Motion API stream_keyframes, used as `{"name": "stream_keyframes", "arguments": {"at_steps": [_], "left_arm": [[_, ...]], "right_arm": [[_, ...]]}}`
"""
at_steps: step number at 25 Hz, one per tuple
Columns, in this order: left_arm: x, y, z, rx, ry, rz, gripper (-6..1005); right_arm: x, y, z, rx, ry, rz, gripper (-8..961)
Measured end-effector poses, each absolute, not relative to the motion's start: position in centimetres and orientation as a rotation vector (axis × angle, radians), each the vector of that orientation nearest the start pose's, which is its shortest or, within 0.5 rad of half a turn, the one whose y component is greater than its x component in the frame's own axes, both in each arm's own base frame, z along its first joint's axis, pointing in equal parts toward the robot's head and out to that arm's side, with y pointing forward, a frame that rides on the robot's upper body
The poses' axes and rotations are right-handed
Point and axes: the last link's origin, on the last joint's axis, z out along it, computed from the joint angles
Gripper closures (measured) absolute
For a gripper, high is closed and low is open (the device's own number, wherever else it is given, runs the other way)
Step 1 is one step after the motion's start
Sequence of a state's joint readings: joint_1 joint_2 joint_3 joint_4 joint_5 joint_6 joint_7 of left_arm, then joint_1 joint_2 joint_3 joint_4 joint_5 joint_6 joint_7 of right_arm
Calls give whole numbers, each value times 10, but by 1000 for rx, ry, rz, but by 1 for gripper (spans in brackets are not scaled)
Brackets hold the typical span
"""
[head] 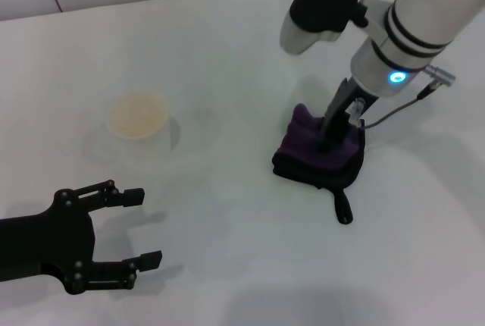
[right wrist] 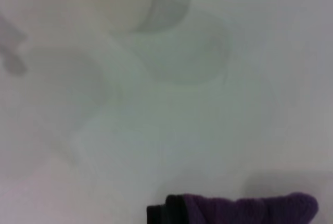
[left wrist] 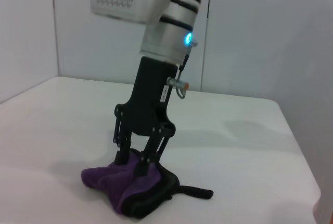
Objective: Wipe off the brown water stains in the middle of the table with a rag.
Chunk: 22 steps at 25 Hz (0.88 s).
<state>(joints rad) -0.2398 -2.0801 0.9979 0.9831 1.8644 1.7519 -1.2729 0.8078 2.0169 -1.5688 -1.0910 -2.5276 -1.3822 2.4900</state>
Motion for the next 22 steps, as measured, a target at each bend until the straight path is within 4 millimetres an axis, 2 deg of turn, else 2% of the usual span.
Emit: {"name": "stream_keyframes", "arguments": {"at_steps": [4,6,9,11,15,22], "left_arm": [[-270,254,13,-2920,-273,-639,138],[-272,254,16,-2904,-279,-647,138],[-273,254,20,-2887,-281,-661,138],[-273,254,21,-2883,-280,-667,138],[-273,254,21,-2882,-280,-665,138],[-276,255,26,-2852,-286,-676,138]], "right_arm": [[151,383,-24,-2721,580,-517,619],[152,378,-13,-2765,559,-400,570],[153,371,0,-2824,540,-270,448],[159,360,15,-2893,492,-139,367],[167,349,26,-2929,428,-28,255],[185,330,40,-2926,257,311,256]]}}
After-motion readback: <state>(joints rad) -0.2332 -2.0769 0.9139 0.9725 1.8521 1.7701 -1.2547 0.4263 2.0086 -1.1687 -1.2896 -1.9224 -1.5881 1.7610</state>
